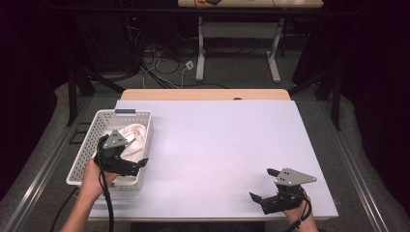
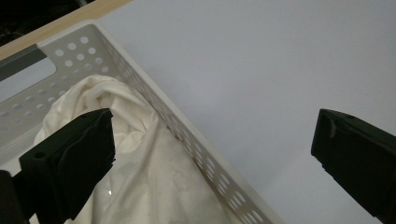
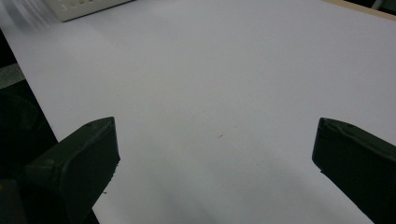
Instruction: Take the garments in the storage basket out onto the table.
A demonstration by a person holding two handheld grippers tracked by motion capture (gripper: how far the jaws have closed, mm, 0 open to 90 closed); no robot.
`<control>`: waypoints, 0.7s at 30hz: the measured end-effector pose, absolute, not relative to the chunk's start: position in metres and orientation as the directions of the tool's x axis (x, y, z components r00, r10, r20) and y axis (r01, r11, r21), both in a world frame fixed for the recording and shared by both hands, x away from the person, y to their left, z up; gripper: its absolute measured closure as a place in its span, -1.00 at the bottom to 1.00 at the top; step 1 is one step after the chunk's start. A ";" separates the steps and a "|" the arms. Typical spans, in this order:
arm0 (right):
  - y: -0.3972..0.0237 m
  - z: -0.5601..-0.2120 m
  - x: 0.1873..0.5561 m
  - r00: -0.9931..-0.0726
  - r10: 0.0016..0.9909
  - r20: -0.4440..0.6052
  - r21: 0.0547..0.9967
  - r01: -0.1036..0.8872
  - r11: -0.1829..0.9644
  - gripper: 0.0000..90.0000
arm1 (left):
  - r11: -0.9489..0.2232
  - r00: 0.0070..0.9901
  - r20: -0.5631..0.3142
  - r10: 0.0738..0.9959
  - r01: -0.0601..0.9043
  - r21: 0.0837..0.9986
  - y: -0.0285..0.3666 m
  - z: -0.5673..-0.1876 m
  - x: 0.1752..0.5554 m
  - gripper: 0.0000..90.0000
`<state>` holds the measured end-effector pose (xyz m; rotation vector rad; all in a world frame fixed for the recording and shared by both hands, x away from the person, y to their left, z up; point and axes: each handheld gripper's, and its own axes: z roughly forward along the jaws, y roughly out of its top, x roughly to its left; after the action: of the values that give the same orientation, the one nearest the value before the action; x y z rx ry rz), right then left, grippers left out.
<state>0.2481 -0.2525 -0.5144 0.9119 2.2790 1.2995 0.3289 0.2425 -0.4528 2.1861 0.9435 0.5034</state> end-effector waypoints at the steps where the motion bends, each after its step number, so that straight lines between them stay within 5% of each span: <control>1: -0.253 -0.514 0.248 -0.725 0.688 0.003 0.859 0.354 0.370 -0.99 | -0.489 0.657 0.069 0.751 0.482 0.727 0.242 -0.453 0.331 -1.00; 21: -0.253 -0.514 0.249 -0.734 0.679 0.003 0.855 0.354 0.379 -0.99 | -0.519 0.641 0.067 0.764 0.551 0.654 0.248 -0.460 0.374 -1.00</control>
<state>0.2493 -0.2530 -0.5143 0.9012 2.2945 1.2938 0.3737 0.2479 -0.4605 2.2616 1.0206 0.4666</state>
